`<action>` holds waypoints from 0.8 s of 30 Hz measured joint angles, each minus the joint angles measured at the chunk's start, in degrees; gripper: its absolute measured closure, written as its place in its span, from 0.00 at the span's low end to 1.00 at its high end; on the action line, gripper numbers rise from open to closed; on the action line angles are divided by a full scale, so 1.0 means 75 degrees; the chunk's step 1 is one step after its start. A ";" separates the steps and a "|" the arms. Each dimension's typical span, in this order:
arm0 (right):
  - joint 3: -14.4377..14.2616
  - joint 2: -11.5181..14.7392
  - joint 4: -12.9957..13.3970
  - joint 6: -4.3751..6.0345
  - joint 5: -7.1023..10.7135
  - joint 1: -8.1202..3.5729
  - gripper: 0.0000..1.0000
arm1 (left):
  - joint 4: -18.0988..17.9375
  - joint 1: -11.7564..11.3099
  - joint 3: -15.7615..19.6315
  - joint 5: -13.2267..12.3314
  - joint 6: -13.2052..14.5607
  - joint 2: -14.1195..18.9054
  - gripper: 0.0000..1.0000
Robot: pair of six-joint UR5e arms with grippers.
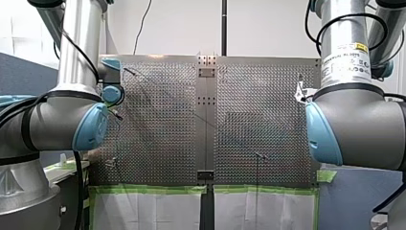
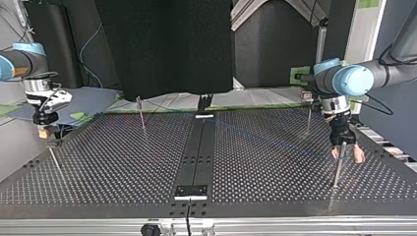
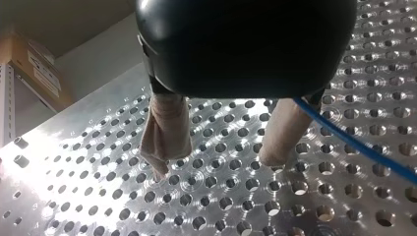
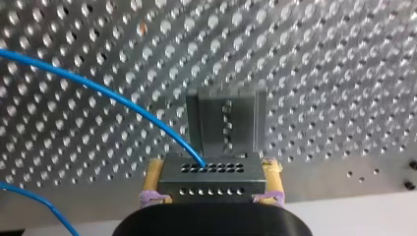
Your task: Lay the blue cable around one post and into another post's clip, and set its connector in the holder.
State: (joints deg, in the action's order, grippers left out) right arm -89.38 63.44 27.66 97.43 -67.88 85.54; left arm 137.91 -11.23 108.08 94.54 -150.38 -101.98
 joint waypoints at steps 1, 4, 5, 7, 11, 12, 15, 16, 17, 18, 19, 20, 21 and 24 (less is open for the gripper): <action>0.0001 -0.0001 0.0001 0.0023 0.0058 0.0005 1.00 | 0.0000 0.0000 0.0000 0.0001 -0.0001 0.0000 0.00; 0.0002 -0.0002 -0.0004 0.0064 0.0254 0.0024 1.00 | 0.0006 0.0000 0.0001 0.0001 -0.0001 0.0000 0.00; 0.0002 -0.0002 -0.0009 0.0075 0.0327 0.0033 1.00 | 0.0008 0.0000 0.0001 0.0000 0.0000 0.0000 0.00; 0.0007 -0.0001 -0.0022 0.0107 0.0434 0.0040 1.00 | 0.0010 0.0000 0.0001 -0.0001 0.0000 0.0000 0.00; 0.0019 -0.0002 -0.0052 0.0251 0.0687 0.0047 1.00 | 0.0011 -0.0001 0.0001 -0.0002 0.0001 0.0000 0.00; 0.0022 -0.0002 -0.0050 0.0295 0.0744 0.0046 1.00 | 0.0010 -0.0002 0.0000 -0.0002 0.0001 0.0000 0.00; 0.0034 0.0000 -0.0043 0.0490 0.0910 0.0034 1.00 | 0.0004 -0.0002 0.0000 -0.0007 0.0001 0.0000 0.00; 0.0042 0.0000 -0.0047 0.0541 0.0938 0.0029 1.00 | 0.0003 -0.0001 0.0000 -0.0009 0.0001 0.0000 0.00; 0.0050 0.0000 -0.0052 0.0595 0.0963 0.0023 1.00 | 0.0002 -0.0002 0.0000 -0.0010 0.0001 0.0000 0.00; 0.0056 0.0001 -0.0054 0.0629 0.0974 0.0017 1.00 | 0.0001 -0.0003 0.0000 -0.0012 0.0001 0.0000 0.00; 0.0061 0.0003 -0.0053 0.0660 0.0983 0.0010 1.00 | 0.0000 -0.0003 0.0000 -0.0012 0.0001 0.0000 0.00; 0.0065 0.0003 -0.0047 0.0701 0.0990 0.0004 1.00 | 0.0000 -0.0002 0.0000 -0.0013 0.0001 0.0000 0.00; 0.0067 0.0002 -0.0038 0.0733 0.0993 0.0000 1.00 | 0.0000 -0.0002 0.0000 -0.0014 0.0001 0.0000 0.00; 0.0070 0.0003 0.0011 0.0845 0.0991 -0.0021 1.00 | 0.0002 -0.0001 0.0000 -0.0014 0.0003 0.0000 0.00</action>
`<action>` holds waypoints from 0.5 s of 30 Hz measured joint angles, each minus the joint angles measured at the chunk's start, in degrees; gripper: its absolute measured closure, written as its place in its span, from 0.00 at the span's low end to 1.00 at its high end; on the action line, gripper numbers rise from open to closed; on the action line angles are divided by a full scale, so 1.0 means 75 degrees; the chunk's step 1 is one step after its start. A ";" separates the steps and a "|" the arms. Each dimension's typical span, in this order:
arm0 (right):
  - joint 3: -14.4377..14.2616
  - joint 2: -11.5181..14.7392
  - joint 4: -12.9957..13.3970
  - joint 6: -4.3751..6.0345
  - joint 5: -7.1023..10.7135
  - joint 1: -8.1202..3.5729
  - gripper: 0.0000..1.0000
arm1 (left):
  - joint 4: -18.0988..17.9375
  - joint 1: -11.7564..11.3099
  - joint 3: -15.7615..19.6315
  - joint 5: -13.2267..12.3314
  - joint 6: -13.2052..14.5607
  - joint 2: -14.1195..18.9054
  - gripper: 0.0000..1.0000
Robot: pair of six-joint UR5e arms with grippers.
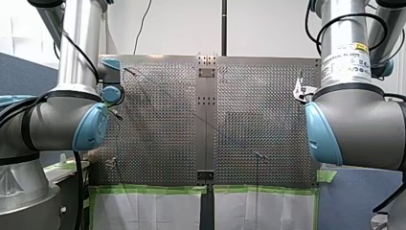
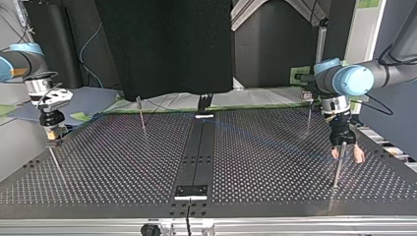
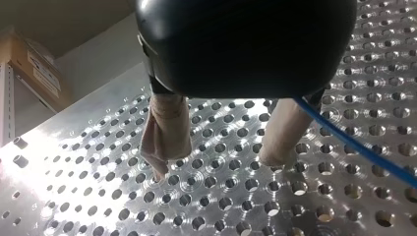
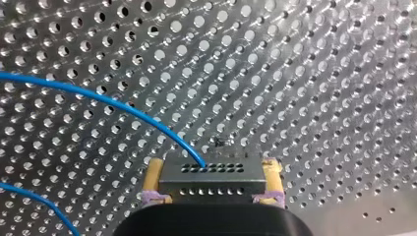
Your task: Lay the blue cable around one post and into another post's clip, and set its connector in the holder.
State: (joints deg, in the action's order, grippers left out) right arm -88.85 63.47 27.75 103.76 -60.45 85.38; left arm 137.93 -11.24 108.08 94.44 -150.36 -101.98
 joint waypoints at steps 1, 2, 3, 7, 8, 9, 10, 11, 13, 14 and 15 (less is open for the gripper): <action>0.0001 0.0000 0.0013 0.0036 0.0000 -0.0008 1.00 | 0.0002 0.0000 0.0000 0.0000 0.0001 0.0000 0.00; 0.0002 0.0001 0.0033 0.0083 -0.0001 -0.0021 1.00 | 0.0004 0.0000 0.0000 0.0000 0.0002 0.0000 0.00; 0.0002 0.0002 0.0044 0.0112 -0.0001 -0.0029 1.00 | 0.0006 0.0000 0.0000 0.0000 0.0004 0.0000 0.00; 0.0004 0.0004 0.0075 0.0178 -0.0006 -0.0061 1.00 | 0.0009 0.0000 0.0002 0.0000 0.0007 0.0000 0.00; 0.0007 0.0004 0.0072 0.0185 -0.0012 -0.0070 1.00 | 0.0009 0.0000 0.0001 0.0000 0.0007 0.0000 0.00; 0.0015 0.0004 0.0065 0.0188 -0.0015 -0.0078 1.00 | 0.0009 0.0000 0.0001 0.0000 0.0007 0.0000 0.00; 0.0028 0.0004 0.0050 0.0187 -0.0019 -0.0087 1.00 | 0.0009 0.0000 0.0001 0.0000 0.0007 0.0000 0.00; 0.0054 0.0004 0.0019 0.0181 -0.0027 -0.0097 1.00 | 0.0009 0.0000 0.0001 0.0000 0.0007 0.0000 0.00; 0.0102 0.0005 -0.0057 0.0156 -0.0038 -0.0106 1.00 | 0.0010 -0.0001 0.0002 0.0000 0.0008 0.0000 0.00; 0.0132 0.0005 -0.0113 0.0125 -0.0057 -0.0109 1.00 | 0.0010 -0.0001 0.0002 0.0000 0.0007 0.0000 0.00; 0.0151 0.0005 -0.0153 0.0093 -0.0080 -0.0111 1.00 | 0.0011 -0.0001 0.0002 0.0000 0.0007 0.0000 0.00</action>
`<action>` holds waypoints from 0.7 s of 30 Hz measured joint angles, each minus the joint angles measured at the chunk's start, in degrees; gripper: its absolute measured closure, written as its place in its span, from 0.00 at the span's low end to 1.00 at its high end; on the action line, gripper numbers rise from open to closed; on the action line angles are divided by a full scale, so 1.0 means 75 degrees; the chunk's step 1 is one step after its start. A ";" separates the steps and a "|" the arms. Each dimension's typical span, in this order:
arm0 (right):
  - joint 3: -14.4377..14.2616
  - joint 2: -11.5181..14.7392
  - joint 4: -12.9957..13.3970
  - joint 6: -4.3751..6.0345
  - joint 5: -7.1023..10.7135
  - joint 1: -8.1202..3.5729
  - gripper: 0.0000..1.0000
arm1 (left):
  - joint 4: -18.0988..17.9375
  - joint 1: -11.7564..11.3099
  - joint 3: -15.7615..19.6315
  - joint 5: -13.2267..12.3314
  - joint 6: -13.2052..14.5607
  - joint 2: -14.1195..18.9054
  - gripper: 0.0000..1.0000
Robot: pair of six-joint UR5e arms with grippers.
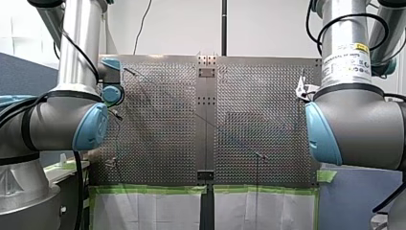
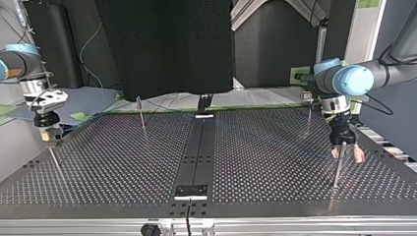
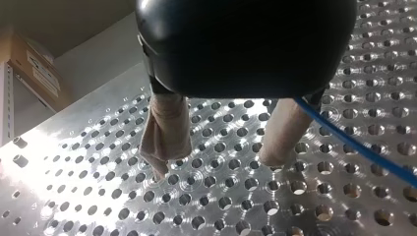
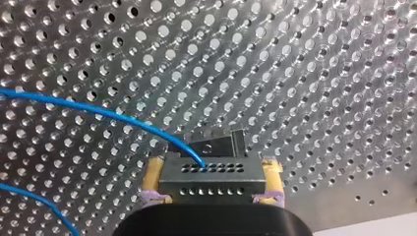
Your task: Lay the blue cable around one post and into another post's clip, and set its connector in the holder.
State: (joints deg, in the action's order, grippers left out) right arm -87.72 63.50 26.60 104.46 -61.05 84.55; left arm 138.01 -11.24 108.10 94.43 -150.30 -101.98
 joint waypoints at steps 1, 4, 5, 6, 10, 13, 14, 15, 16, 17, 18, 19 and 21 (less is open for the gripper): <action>0.0014 0.0000 -0.0030 -0.0037 -0.0029 -0.0001 1.00 | 0.0002 0.0000 0.0001 0.0000 0.0000 0.0000 0.00; 0.0039 0.0000 -0.0080 -0.0199 -0.0139 -0.0003 1.00 | 0.0002 0.0001 0.0001 0.0000 0.0000 0.0000 0.00; 0.0044 0.0000 -0.0091 -0.0275 -0.0165 -0.0004 1.00 | 0.0002 0.0003 0.0001 0.0000 0.0001 0.0000 0.00; 0.0047 -0.0001 -0.0100 -0.0335 -0.0177 -0.0004 1.00 | 0.0002 0.0003 0.0000 0.0000 0.0001 0.0000 0.00; 0.0050 -0.0006 -0.0149 -0.0589 -0.0200 -0.0002 1.00 | 0.0002 0.0004 0.0000 0.0000 0.0002 0.0000 0.00; 0.0051 -0.0009 -0.0161 -0.0788 -0.0203 0.0009 1.00 | 0.0005 0.0006 -0.0001 0.0000 0.0002 0.0000 0.00; 0.0056 -0.0010 -0.0164 -0.0869 -0.0200 0.0013 1.00 | 0.0005 0.0006 -0.0001 0.0000 0.0002 0.0000 0.00; 0.0060 -0.0010 -0.0165 -0.0928 -0.0199 0.0017 1.00 | 0.0004 0.0007 -0.0001 0.0000 0.0002 0.0000 0.00; 0.0063 -0.0010 -0.0166 -0.0991 -0.0198 0.0021 1.00 | 0.0004 0.0007 -0.0001 0.0000 0.0002 0.0000 0.00; 0.0072 -0.0010 -0.0169 -0.1073 -0.0197 0.0025 1.00 | 0.0003 0.0007 -0.0002 0.0000 0.0002 0.0000 0.00; 0.0081 -0.0010 -0.0172 -0.1130 -0.0194 0.0028 1.00 | 0.0002 0.0007 -0.0002 0.0000 0.0002 0.0000 0.00; 0.0092 -0.0010 -0.0174 -0.1189 -0.0190 0.0032 1.00 | 0.0001 0.0007 -0.0002 0.0000 0.0002 0.0000 0.00; 0.0121 -0.0010 -0.0191 -0.1333 -0.0186 0.0037 1.00 | 0.0000 0.0008 -0.0002 0.0000 0.0002 0.0000 0.00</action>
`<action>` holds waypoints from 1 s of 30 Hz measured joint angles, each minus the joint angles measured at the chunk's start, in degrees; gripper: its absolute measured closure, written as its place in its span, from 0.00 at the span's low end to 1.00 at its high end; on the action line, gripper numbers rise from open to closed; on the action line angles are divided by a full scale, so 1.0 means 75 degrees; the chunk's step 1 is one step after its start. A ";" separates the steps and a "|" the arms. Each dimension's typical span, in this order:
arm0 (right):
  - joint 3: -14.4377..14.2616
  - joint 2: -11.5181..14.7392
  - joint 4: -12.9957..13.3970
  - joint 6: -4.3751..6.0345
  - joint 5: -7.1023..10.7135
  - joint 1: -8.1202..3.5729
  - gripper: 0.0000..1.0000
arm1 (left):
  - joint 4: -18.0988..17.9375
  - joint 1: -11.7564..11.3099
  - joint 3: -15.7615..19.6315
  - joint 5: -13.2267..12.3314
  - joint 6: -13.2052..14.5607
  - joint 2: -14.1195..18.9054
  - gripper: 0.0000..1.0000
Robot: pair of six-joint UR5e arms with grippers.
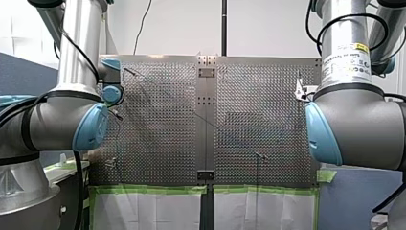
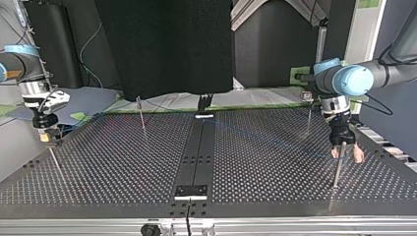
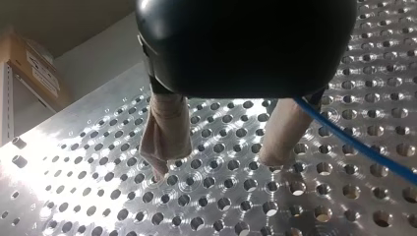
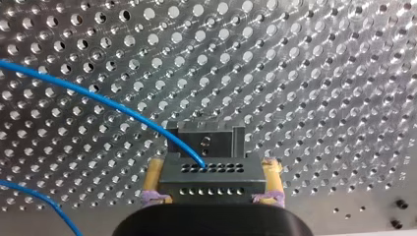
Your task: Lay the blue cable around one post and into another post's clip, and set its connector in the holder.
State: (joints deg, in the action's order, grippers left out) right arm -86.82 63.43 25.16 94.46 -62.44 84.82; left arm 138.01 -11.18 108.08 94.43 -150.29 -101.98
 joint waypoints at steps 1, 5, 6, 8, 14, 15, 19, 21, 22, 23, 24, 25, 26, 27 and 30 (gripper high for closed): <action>0.0012 0.0000 -0.0011 -0.0062 0.0001 0.0001 1.00 | 0.0000 0.0001 0.0000 0.0000 0.0000 0.0000 0.00; 0.0048 -0.0002 -0.0021 -0.0285 0.0004 -0.0004 1.00 | 0.0004 -0.0003 0.0000 0.0000 0.0000 0.0000 0.00; 0.0054 -0.0003 -0.0015 -0.0298 0.0004 -0.0011 1.00 | 0.0006 -0.0002 0.0000 0.0000 0.0000 0.0000 0.00; 0.0065 -0.0009 0.0011 -0.0294 0.0004 -0.0031 1.00 | 0.0005 0.0000 0.0000 0.0000 0.0004 0.0000 0.00; 0.0089 -0.0039 0.0054 -0.0201 0.0000 -0.0078 1.00 | 0.0004 -0.0002 0.0001 0.0000 0.0011 0.0000 0.00; 0.0091 -0.0046 0.0055 -0.0185 -0.0001 -0.0083 1.00 | 0.0004 -0.0001 0.0001 0.0000 0.0011 0.0000 0.00; 0.0100 -0.0076 0.0064 -0.0155 -0.0006 -0.0092 1.00 | 0.0001 -0.0003 0.0001 0.0000 0.0012 0.0000 0.00; 0.0108 -0.0095 0.0068 -0.0142 -0.0008 -0.0091 1.00 | 0.0000 -0.0003 0.0001 0.0000 0.0020 0.0000 0.00; 0.0115 -0.0107 0.0071 -0.0135 -0.0010 -0.0090 1.00 | 0.0000 -0.0003 0.0001 0.0000 0.0024 0.0000 0.00; 0.0130 -0.0129 0.0071 -0.0125 -0.0010 -0.0084 1.00 | -0.0001 -0.0003 0.0001 0.0000 0.0027 0.0000 0.00; 0.0146 -0.0152 0.0068 -0.0118 -0.0010 -0.0078 1.00 | -0.0001 -0.0004 0.0001 0.0000 0.0030 0.0000 0.00; 0.0162 -0.0179 0.0063 -0.0113 -0.0010 -0.0070 1.00 | -0.0001 -0.0005 0.0001 0.0000 0.0031 0.0000 0.00; 0.0185 -0.0218 0.0055 -0.0108 -0.0009 -0.0060 1.00 | -0.0001 -0.0005 0.0001 0.0000 0.0032 0.0000 0.00; 0.0199 -0.0244 0.0049 -0.0106 -0.0010 -0.0055 1.00 | 0.0000 -0.0005 0.0001 0.0000 0.0033 0.0000 0.00; 0.0237 -0.0297 0.0038 -0.0103 -0.0008 -0.0037 1.00 | 0.0003 -0.0002 0.0000 0.0000 0.0033 0.0000 0.00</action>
State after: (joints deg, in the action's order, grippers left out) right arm -85.04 61.20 25.45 93.69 -62.51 84.55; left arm 138.03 -11.19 108.08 94.43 -150.04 -101.98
